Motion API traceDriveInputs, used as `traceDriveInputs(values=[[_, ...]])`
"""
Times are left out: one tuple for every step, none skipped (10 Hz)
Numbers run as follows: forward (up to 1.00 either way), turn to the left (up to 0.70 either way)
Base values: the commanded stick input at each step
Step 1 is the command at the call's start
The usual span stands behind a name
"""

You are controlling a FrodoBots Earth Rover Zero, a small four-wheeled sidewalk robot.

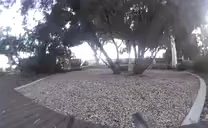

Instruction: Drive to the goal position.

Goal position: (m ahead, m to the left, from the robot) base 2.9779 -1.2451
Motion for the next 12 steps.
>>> traceDriveInputs(values=[[1.0, 0.0], [1.0, 0.0], [1.0, 0.07], [1.0, 0.28], [1.0, 0.4], [1.0, 0.4], [1.0, 0.4], [1.0, 0.4], [1.0, 0.4], [1.0, 0.4], [1.0, 0.4], [1.0, 0.4]])
